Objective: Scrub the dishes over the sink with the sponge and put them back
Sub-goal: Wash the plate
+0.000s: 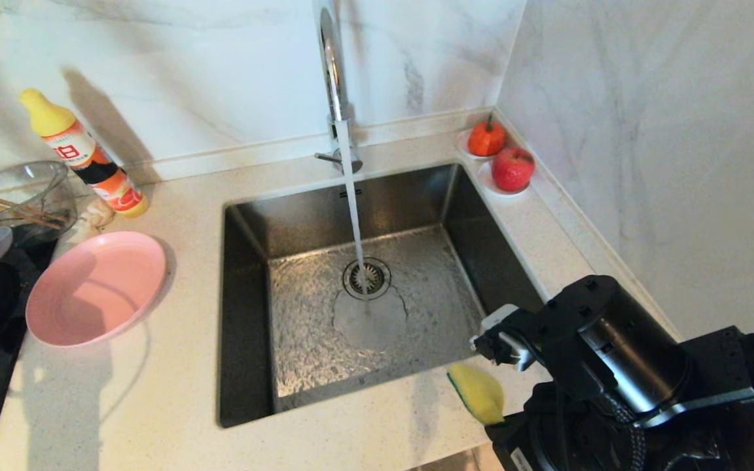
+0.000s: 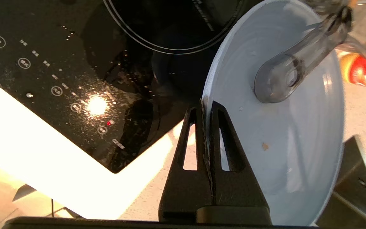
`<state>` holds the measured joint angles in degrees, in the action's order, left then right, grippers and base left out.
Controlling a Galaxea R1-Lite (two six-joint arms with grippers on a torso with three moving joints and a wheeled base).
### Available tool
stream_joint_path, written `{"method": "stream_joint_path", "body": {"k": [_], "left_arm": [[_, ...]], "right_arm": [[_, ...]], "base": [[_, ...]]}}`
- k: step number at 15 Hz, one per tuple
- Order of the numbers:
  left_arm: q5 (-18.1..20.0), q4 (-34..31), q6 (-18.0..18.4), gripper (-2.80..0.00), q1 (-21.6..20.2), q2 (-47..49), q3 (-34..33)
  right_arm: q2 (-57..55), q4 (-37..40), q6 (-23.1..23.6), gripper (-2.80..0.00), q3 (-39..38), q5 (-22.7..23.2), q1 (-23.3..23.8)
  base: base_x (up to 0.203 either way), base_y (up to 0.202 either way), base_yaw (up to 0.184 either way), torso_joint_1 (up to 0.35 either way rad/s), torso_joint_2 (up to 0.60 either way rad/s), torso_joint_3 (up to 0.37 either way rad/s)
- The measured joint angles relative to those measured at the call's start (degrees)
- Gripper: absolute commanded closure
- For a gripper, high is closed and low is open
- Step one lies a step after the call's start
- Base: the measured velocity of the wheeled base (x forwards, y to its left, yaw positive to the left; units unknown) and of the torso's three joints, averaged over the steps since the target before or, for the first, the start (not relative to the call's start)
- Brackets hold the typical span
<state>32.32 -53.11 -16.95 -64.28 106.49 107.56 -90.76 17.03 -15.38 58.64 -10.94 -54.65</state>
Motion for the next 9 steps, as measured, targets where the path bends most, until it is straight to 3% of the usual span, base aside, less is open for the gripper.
{"method": "stream_joint_path", "body": {"k": [4,9], "left_arm": [[-3.75,-3.16,0.39,0.00,-0.21,3.46,-0.41],[-3.99,-12.00,0.62,0.00,-2.06,3.72,-0.74]], "right_arm": [[-0.22,-0.20,0.00,0.00,-0.70,0.03,0.05],[-0.80,-3.19,-0.01,0.00,-1.09,-0.06,0.09]], "base": [[0.000,0.000,0.000,0.000,0.00,0.000],[0.000,0.000,0.000,0.000,0.00,0.000]]}}
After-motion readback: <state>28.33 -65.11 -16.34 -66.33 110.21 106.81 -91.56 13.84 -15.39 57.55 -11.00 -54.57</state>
